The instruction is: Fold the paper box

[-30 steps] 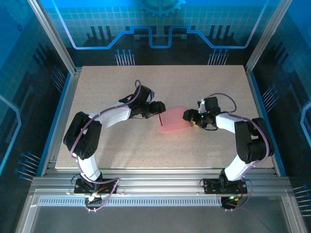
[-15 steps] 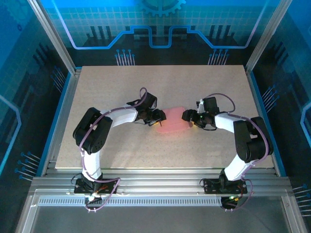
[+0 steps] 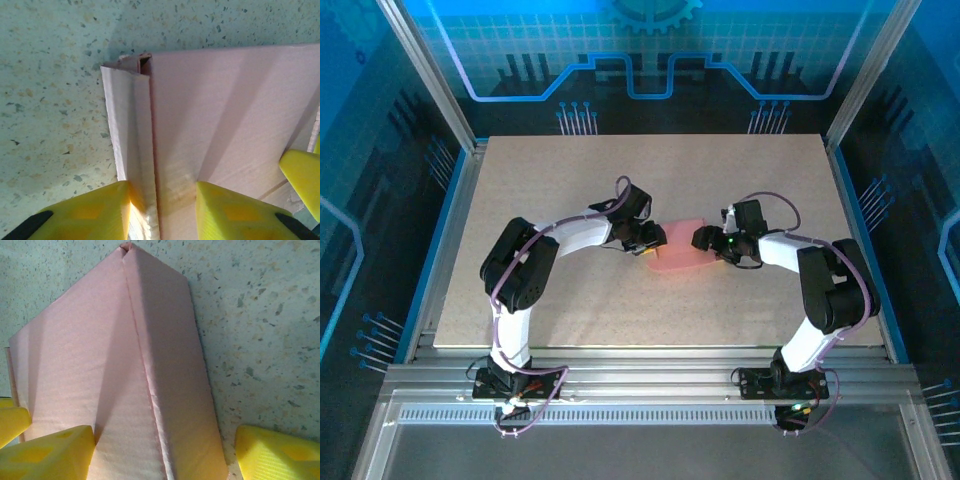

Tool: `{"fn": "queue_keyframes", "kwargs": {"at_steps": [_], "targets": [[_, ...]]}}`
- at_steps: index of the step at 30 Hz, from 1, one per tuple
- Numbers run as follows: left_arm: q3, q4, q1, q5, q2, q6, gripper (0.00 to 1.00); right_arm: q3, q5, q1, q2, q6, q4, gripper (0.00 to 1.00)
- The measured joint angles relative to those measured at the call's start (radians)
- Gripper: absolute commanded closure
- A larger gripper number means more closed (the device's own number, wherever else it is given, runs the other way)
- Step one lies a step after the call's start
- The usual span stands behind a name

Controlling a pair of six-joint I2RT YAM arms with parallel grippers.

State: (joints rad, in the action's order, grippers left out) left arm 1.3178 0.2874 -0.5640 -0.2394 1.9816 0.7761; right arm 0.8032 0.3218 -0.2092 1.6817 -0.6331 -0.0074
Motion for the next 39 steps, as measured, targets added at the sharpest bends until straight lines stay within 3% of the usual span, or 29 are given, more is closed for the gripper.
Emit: {"fn": "queue_keyframes", "kwargs": {"at_steps": [5,14,20,27,39], "targets": [[0.002,0.019,0.0,0.008,0.0,-0.025,0.41,0.0,0.001,0.0,0.0,0.0,0.0,0.24],[-0.016,0.021,0.003,0.026,-0.026,-0.033,0.32,0.0,0.021,0.009,0.0,0.001,0.001,0.22],[-0.079,-0.031,0.023,-0.002,-0.056,-0.013,0.46,-0.005,0.049,0.023,0.0,-0.006,0.013,0.22],[-0.117,-0.079,0.041,-0.037,-0.058,-0.018,0.55,-0.017,0.089,0.04,0.0,-0.023,0.04,0.22],[-0.226,-0.259,0.08,-0.146,-0.073,-0.027,0.61,-0.034,0.177,0.063,0.016,-0.08,0.111,0.21]]}}
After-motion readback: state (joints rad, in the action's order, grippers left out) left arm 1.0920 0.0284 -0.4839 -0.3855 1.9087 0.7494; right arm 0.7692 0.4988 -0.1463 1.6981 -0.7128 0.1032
